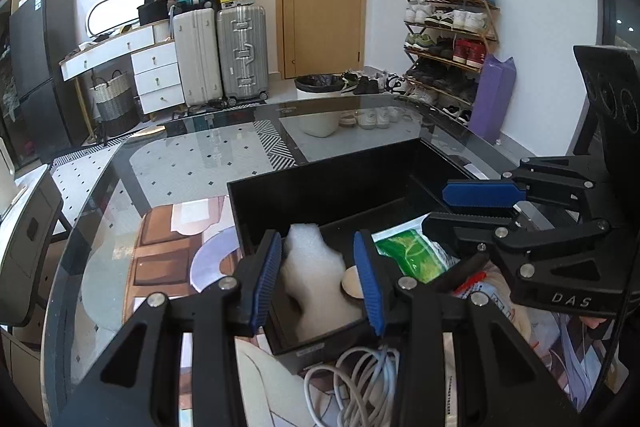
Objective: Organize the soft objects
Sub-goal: 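Open the right gripper to drop the packet while the left releases the foam into the box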
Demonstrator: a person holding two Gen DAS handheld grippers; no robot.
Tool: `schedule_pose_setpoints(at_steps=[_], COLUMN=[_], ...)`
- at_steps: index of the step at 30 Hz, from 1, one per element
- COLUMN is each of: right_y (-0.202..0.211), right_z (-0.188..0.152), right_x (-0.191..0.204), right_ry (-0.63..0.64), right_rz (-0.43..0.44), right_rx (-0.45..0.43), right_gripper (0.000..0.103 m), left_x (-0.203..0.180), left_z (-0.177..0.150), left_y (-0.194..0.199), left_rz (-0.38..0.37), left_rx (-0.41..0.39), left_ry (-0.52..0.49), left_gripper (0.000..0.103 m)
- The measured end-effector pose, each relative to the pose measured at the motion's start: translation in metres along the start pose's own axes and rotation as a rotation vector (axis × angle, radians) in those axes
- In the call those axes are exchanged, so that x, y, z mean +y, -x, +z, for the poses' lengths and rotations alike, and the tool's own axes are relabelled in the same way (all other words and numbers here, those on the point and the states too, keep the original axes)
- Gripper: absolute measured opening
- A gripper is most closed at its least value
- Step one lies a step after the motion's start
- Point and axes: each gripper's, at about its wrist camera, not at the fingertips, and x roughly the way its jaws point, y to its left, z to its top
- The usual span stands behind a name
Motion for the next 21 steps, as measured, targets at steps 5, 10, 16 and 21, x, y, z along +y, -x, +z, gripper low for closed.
schedule_pose_setpoints(at_steps=[5, 10, 16, 21], right_y=[0.005, 0.006, 0.011, 0.029], right_z=[-0.001, 0.000, 0.000, 0.002], right_x=[0.002, -0.003, 0.004, 0.014], right_ry=[-0.017, -0.053, -0.018, 0.037], right_rz=[0.024, 0.038, 0.035, -0.014], right_rx=[0.008, 0.024, 0.022, -0.040], right_gripper=[0.034, 0.034, 0.034, 0.051], left_x=[-0.003, 0.000, 0.001, 0.001], left_z=[0.003, 0.003, 0.003, 0.004], left_y=[-0.001, 0.000, 0.002, 0.012], left_rz=[-0.001, -0.006, -0.020, -0.063], left_rx=[0.007, 0.009, 0.009, -0.007], left_ry=[-0.017, -0.010, -0.003, 0.003], left_gripper=[0.037, 0.037, 0.038, 0.064])
